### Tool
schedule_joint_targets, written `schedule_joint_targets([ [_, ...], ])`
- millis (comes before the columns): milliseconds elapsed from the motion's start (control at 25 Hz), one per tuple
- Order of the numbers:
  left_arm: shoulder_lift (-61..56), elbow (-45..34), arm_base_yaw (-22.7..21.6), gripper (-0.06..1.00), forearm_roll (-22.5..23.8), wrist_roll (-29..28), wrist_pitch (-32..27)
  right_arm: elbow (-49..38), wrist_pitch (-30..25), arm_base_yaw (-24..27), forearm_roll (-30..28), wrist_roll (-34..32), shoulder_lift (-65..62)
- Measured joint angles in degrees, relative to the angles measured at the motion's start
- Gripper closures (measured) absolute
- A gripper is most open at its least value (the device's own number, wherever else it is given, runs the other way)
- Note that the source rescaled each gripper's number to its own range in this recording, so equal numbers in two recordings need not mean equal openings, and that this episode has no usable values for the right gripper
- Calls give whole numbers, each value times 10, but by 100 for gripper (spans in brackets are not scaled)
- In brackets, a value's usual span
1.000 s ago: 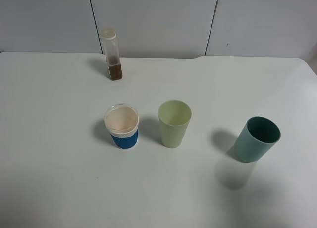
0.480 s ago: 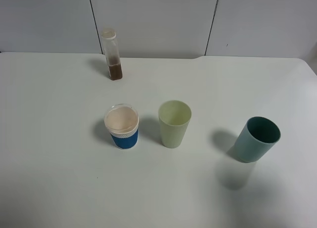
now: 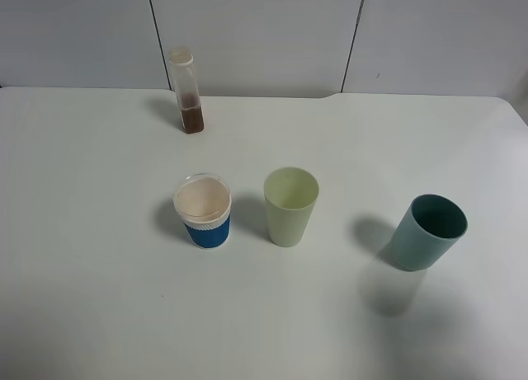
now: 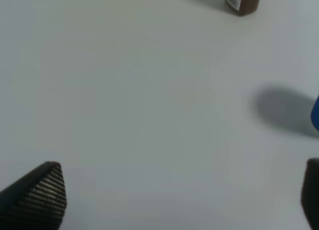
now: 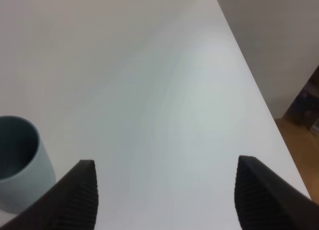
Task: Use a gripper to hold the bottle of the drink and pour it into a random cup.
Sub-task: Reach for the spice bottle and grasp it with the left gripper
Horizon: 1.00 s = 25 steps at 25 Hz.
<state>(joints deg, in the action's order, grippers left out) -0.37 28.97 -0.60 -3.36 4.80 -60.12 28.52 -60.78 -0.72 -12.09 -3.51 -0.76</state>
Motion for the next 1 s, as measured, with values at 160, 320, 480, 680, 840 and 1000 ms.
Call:
schedule_joint_targets([
  [160,0,0,0,2,0,0,0,0,0,0,0,0,0],
  [320,0,0,0,2,0,0,0,0,0,0,0,0,0],
  [480,0,0,0,2,0,0,0,0,0,0,0,0,0],
  [680,0,0,0,2,0,0,0,0,0,0,0,0,0],
  [840,0,0,0,2,0,0,0,0,0,0,0,0,0],
  [1000,0,0,0,2,0,0,0,0,0,0,0,0,0],
])
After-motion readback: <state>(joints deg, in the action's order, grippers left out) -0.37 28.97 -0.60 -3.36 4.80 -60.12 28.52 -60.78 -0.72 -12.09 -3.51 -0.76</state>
